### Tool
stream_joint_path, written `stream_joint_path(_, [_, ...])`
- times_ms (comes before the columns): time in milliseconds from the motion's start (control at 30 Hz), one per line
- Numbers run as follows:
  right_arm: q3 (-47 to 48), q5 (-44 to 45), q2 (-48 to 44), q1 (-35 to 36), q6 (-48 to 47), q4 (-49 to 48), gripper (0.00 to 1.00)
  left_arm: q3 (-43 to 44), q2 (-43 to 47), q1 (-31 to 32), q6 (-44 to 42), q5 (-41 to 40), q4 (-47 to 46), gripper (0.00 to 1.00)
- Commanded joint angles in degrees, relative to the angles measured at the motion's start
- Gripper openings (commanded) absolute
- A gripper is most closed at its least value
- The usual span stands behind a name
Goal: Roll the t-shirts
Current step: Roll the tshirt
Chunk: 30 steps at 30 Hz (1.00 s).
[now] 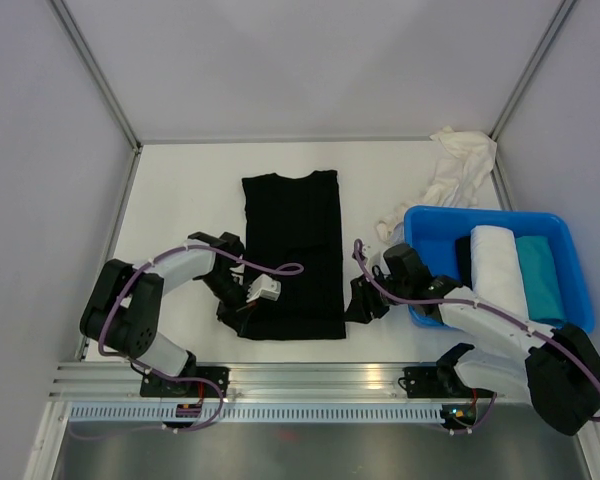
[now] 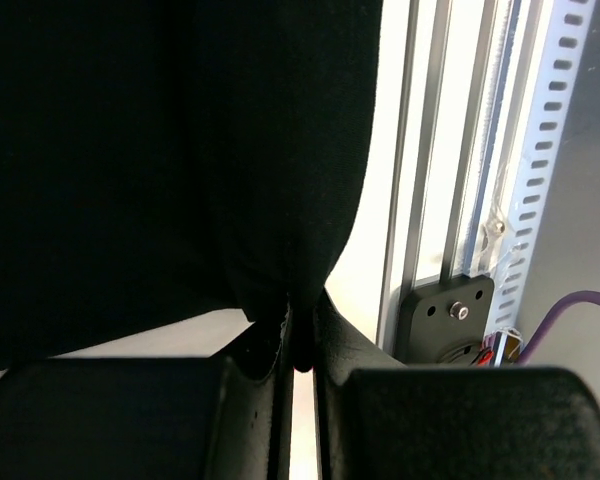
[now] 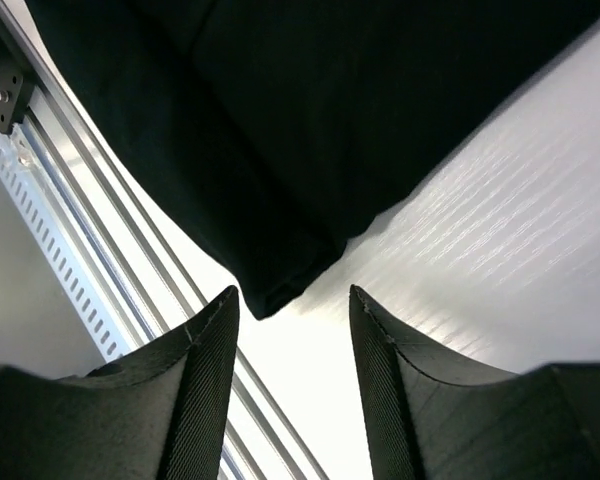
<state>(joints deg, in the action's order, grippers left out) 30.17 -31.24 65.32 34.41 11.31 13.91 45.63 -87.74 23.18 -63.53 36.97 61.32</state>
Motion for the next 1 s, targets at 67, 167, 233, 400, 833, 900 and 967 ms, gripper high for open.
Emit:
stream_joint_path(67, [-6.4, 1.0, -4.0, 2.8, 6.8, -13.2, 0.58, 0.3, -1.0, -0.9, -4.1, -0.1, -0.8, 0.11])
stream_joint_path(167, [-8.4, 0.8, -3.2, 5.9, 6.8, -18.4, 0.58, 0.7, -1.1, -0.9, -3.7, -0.1, -0.9, 0.12])
stream_joint_path(233, [-9.4, 0.6, -2.2, 7.1, 6.9, -20.4, 0.58, 0.7, -1.1, -0.8, -3.6, 0.0, -0.9, 0.12])
stream_joint_path(400, [-10.3, 2.1, 1.6, 7.3, 7.3, -23.9, 0.58, 0.3, -0.8, -0.9, -3.5, -0.1, -0.9, 0.12])
stream_joint_path(833, [-6.3, -2.8, 4.9, 7.1, 9.7, -21.6, 0.0, -0.8, 6.2, -0.9, 4.5, -0.6, -4.2, 0.57])
stream_joint_path(900, [-5.7, -3.3, 5.9, 6.8, 10.6, -21.5, 0.0, -1.4, 8.3, -0.9, 7.6, -0.3, -5.5, 0.59])
stream_joint_path(967, [-5.5, -3.6, 6.9, 6.5, 10.7, -21.2, 0.0, -2.6, 9.2, -0.9, 12.4, -0.7, -7.6, 0.59])
